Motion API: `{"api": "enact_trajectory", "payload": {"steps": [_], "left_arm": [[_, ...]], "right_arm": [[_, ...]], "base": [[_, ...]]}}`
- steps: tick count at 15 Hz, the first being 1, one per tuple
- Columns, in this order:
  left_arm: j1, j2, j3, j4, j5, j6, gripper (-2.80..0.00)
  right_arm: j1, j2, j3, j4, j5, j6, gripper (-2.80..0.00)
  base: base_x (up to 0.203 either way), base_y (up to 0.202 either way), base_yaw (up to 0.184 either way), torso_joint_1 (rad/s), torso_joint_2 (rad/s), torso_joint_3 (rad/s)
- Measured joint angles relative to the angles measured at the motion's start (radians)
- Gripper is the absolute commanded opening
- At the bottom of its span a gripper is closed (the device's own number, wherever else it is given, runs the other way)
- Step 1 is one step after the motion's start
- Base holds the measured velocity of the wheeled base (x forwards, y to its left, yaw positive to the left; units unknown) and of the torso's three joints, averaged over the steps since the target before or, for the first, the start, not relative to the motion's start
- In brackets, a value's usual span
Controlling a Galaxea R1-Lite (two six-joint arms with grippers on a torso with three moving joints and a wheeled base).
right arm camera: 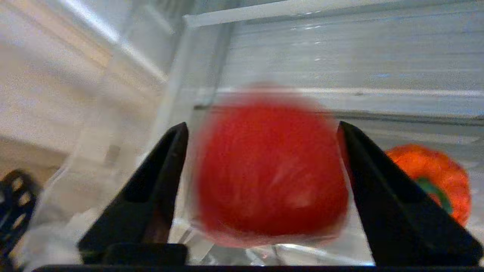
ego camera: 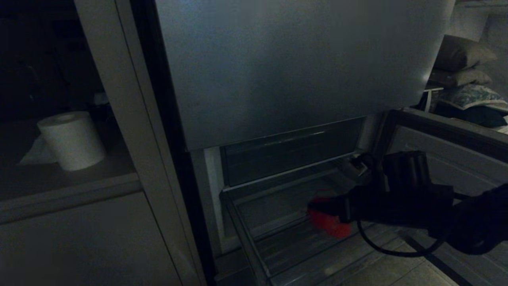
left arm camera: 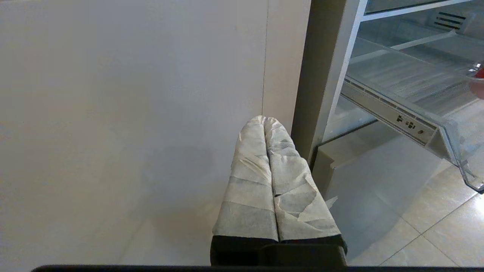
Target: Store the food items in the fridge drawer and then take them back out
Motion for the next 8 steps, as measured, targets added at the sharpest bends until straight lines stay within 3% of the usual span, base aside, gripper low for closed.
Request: {"api": "enact_trajectory", "payload": {"steps": [4, 5, 8], "left_arm": [[-0.001, 0.0, 0.0, 0.0, 0.0, 0.0, -2.8], [-0.001, 0.0, 0.0, 0.0, 0.0, 0.0, -2.8], [0.0, 0.0, 0.0, 0.0, 0.0, 0.0, -2.8]], "right_arm": [[0.017, 0.023, -0.017, -0.021, -0.049, 0.003, 0.0], [0.02, 0.015, -0.016, -0.021, -0.057, 0.004, -2.8], [0.028, -0.062, 0.027, -0.014, -0.071, 0.005, -2.8]], "base": [[0.0, 0.0, 0.0, 0.0, 0.0, 0.0], [0.0, 0.0, 0.0, 0.0, 0.0, 0.0], [0.0, 0.0, 0.0, 0.0, 0.0, 0.0]]}}
